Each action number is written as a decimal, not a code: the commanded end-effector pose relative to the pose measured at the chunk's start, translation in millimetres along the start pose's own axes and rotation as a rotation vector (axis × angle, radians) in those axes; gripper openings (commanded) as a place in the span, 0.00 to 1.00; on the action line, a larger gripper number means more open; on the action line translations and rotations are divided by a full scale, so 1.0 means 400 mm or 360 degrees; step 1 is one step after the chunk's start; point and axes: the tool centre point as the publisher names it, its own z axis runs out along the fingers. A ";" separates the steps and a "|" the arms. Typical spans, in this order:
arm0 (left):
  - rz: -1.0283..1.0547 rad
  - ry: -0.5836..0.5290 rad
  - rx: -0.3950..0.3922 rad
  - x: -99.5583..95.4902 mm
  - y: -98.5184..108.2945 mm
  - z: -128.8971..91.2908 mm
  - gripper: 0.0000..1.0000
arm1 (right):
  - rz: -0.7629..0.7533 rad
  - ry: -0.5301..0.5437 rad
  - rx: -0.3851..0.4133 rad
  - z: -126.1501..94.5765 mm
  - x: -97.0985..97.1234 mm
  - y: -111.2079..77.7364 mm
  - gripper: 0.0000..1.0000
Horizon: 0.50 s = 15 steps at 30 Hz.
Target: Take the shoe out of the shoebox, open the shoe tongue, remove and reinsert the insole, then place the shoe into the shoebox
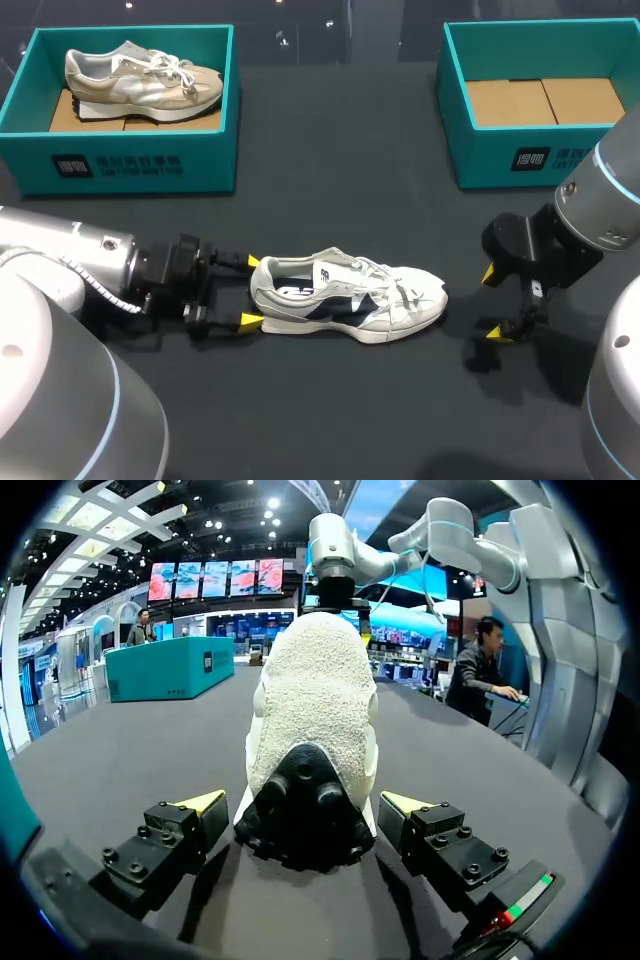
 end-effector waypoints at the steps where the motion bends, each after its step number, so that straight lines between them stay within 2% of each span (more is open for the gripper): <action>1: 0.0002 0.0006 -0.0001 -0.005 0.000 0.017 1.00 | -0.0001 -0.0004 -0.0002 -0.001 0.004 -0.002 1.00; 15: 0.0009 0.0044 0.0007 0.002 -0.014 0.065 1.00 | -0.0001 -0.0004 -0.0002 -0.001 0.004 -0.002 1.00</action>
